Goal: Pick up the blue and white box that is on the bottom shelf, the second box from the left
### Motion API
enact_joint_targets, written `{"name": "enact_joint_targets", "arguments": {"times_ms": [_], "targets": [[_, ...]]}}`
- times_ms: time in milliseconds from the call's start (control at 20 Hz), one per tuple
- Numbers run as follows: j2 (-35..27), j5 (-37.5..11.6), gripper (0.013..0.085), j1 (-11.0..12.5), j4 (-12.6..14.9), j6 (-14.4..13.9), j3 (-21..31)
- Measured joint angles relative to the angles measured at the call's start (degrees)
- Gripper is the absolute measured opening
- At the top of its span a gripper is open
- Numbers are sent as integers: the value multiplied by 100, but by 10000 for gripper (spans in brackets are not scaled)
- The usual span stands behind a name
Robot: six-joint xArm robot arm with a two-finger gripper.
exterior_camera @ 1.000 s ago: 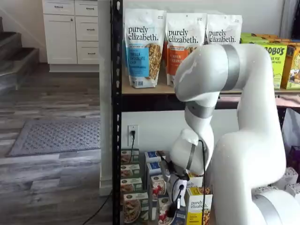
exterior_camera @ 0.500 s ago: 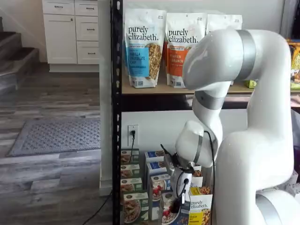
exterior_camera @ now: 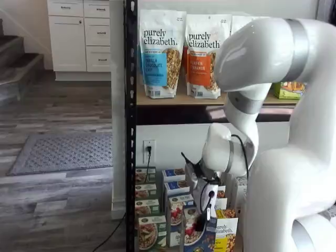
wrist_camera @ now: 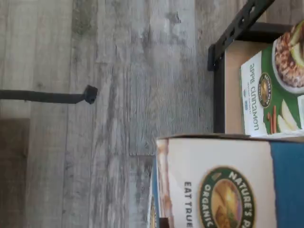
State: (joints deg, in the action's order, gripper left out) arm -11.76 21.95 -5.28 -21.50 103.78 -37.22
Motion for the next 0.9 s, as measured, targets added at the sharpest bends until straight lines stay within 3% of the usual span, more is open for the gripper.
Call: {"name": "enact_joint_targets", "arguments": {"times_ms": [500, 900], "targets": [[1212, 807, 450, 32, 786, -778, 455], [1870, 1225, 450, -68, 1074, -1166, 705]]}}
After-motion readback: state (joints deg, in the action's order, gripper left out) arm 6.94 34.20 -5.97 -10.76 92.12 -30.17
